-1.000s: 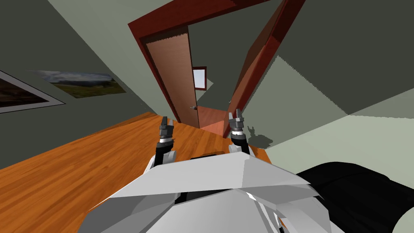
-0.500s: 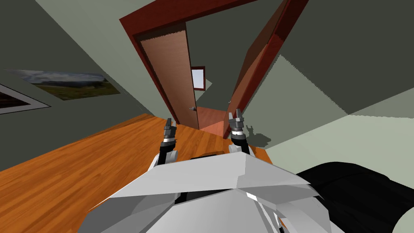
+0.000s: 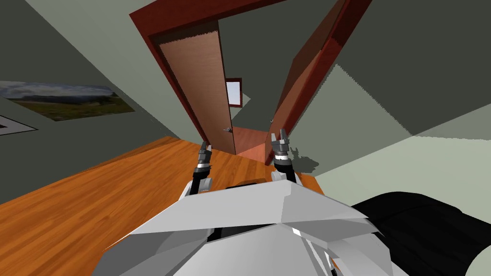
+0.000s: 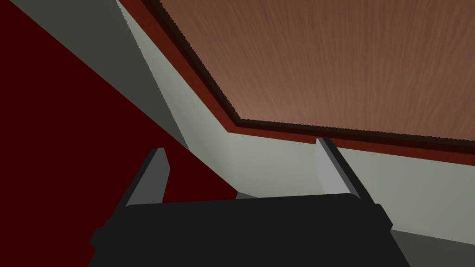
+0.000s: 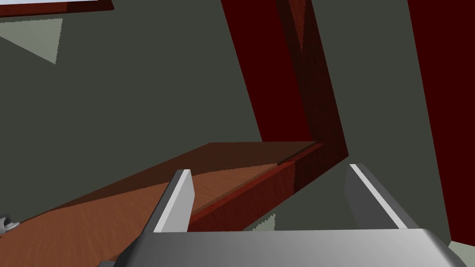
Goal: Push the door open
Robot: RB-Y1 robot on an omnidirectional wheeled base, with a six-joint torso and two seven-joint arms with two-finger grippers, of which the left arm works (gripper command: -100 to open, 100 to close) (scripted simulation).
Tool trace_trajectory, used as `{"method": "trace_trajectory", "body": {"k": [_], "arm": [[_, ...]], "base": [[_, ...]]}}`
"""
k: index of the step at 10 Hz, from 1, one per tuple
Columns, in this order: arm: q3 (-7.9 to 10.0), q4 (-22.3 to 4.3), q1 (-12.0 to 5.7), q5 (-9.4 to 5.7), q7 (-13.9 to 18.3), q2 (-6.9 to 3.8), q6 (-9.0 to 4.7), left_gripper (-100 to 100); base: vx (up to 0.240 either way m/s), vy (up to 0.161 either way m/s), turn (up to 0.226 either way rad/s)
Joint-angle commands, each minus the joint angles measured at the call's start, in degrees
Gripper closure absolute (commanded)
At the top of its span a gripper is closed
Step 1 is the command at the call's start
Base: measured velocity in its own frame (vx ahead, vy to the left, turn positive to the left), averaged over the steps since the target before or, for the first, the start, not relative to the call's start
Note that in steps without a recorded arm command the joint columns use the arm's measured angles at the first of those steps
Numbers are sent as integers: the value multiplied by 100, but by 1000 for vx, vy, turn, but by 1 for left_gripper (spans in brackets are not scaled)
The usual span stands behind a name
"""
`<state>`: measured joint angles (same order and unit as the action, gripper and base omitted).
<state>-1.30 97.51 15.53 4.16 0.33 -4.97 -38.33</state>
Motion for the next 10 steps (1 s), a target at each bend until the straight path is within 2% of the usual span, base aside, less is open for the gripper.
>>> {"method": "trace_trajectory", "body": {"k": [1, 5, 6, 10], "arm": [[-16, -261, -105, -4, 39, -24, -48, -100], [-51, -864, -347, -18, 146, -89, -139, -100], [-51, -864, -347, -18, 146, -89, -139, -100], [-87, -1481, -595, -32, 255, -145, -233, -100]], "base": [[82, 45, -60], [100, 50, -60], [67, 30, -27], [70, 40, -57]]}}
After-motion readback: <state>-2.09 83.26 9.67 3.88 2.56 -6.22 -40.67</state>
